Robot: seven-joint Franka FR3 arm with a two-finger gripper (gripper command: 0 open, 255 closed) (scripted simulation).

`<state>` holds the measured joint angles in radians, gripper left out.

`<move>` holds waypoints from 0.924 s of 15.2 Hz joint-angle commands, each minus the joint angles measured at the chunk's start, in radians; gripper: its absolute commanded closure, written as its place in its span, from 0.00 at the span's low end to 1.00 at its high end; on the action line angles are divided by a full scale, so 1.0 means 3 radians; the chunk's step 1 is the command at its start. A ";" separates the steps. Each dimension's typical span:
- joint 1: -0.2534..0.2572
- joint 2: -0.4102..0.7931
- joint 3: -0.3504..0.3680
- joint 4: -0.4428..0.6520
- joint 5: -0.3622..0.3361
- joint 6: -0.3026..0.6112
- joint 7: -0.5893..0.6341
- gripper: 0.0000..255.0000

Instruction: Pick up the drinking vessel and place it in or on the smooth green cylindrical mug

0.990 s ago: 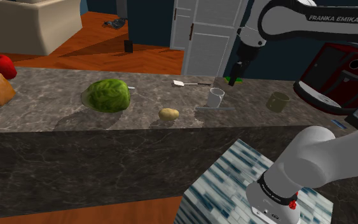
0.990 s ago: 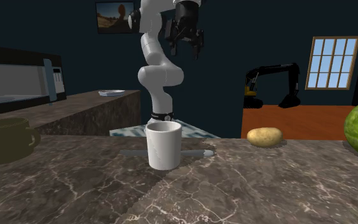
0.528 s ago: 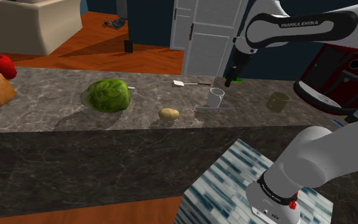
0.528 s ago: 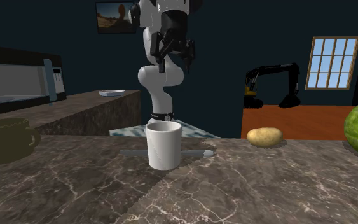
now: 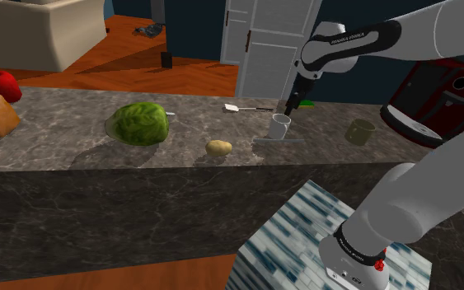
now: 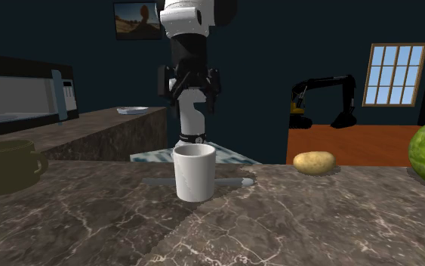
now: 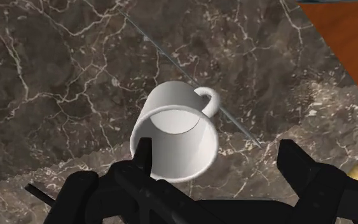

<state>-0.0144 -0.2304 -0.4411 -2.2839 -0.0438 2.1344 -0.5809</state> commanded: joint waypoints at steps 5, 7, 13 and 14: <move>-0.0018 0.0871 -0.0290 0.0477 0.0648 0.0227 -0.0726 0.00; -0.0061 0.1043 -0.0297 0.0586 0.0792 0.0240 -0.0863 0.00; -0.0071 0.1212 -0.0264 0.0490 0.0935 0.0472 -0.0959 0.00; -0.0074 0.1260 -0.0254 0.0470 0.0977 0.0531 -0.0987 0.00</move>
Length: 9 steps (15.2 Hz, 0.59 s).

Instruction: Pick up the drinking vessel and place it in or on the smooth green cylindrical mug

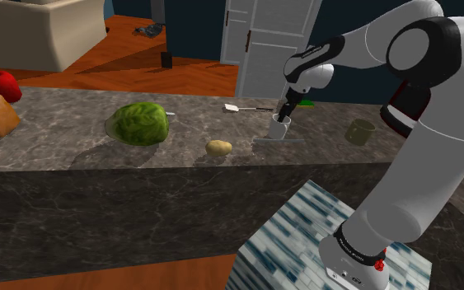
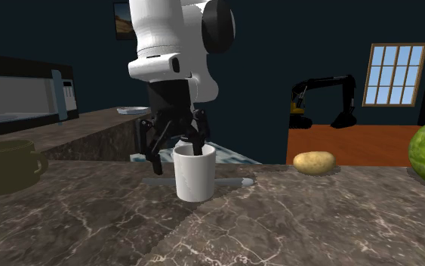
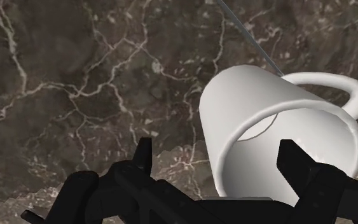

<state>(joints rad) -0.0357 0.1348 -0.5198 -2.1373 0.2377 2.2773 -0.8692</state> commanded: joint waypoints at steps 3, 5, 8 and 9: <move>-0.0004 0.0042 0.0009 -0.0019 0.0038 0.0054 -0.0026 0.00; -0.0004 0.0042 0.0009 -0.0019 0.0038 0.0054 -0.0026 0.00; -0.0004 0.0042 0.0009 -0.0019 0.0038 0.0054 -0.0026 0.00; -0.0004 0.0042 0.0009 -0.0019 0.0038 0.0054 -0.0026 1.00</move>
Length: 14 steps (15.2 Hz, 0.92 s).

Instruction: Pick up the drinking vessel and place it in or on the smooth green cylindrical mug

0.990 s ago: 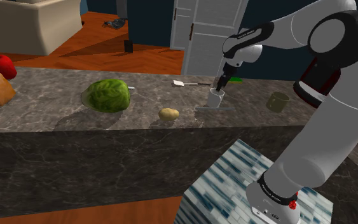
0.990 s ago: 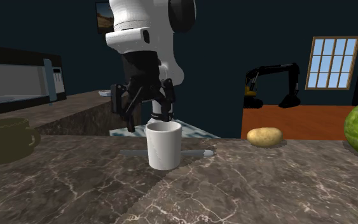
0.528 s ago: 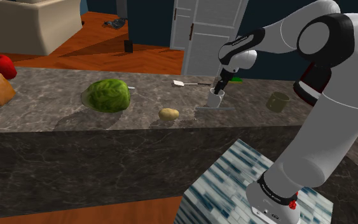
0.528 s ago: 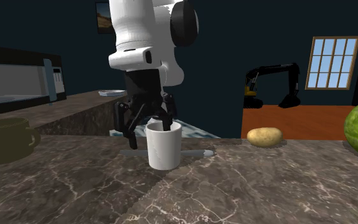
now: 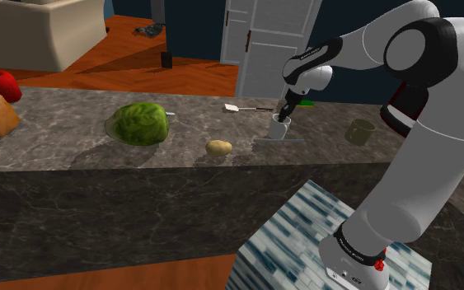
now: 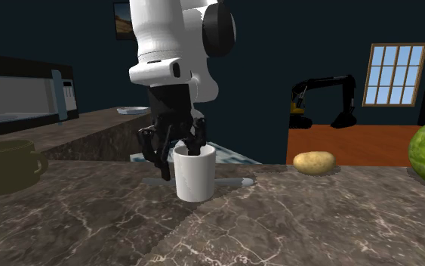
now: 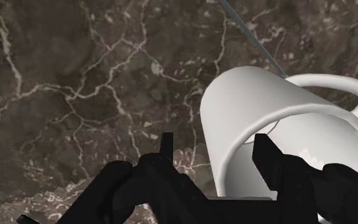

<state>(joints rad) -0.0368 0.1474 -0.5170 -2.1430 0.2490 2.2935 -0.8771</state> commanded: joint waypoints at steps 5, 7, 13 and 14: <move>0.0000 0.0000 0.0000 0.0000 0.0000 0.0000 0.0000 1.00; 0.0000 0.0000 0.0000 0.0000 0.0000 0.0000 0.0000 1.00; 0.0016 -0.0111 -0.0020 0.0066 -0.0100 -0.0153 0.0081 1.00; 0.0019 -0.0138 -0.0023 0.0084 -0.0123 -0.0192 0.0100 1.00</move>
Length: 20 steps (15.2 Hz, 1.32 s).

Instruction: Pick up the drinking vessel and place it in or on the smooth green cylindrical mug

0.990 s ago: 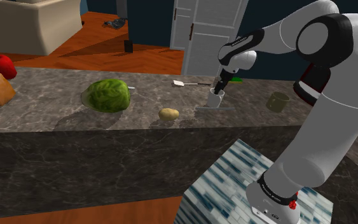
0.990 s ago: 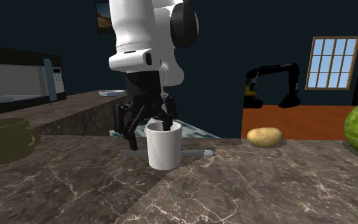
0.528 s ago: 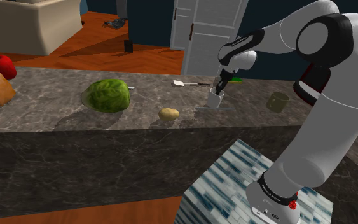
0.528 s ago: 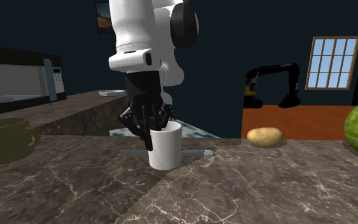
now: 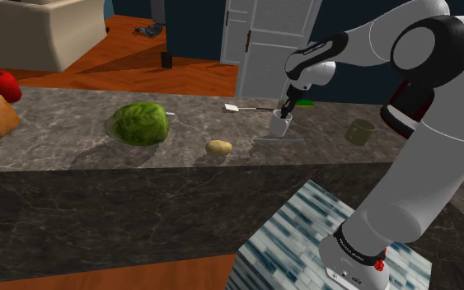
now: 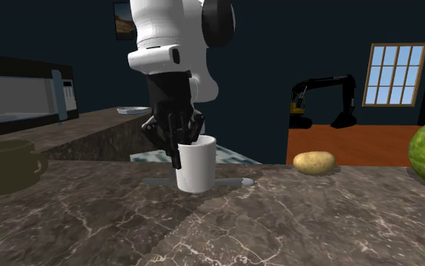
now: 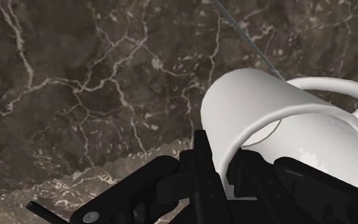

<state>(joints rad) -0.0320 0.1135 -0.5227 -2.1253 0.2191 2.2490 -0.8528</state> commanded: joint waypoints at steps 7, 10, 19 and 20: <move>0.0019 -0.0189 -0.0019 0.0175 -0.0162 -0.0323 0.0139 1.00; 0.0023 -0.0248 -0.0021 0.0250 -0.0210 -0.0446 0.0182 1.00; 0.0031 -0.0384 -0.0018 0.0518 -0.0317 -0.0822 0.0286 1.00; 0.0032 -0.0396 -0.0017 0.0552 -0.0326 -0.0865 0.0296 1.00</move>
<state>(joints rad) -0.0214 -0.0041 -0.5269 -1.9727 0.1227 2.0037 -0.7642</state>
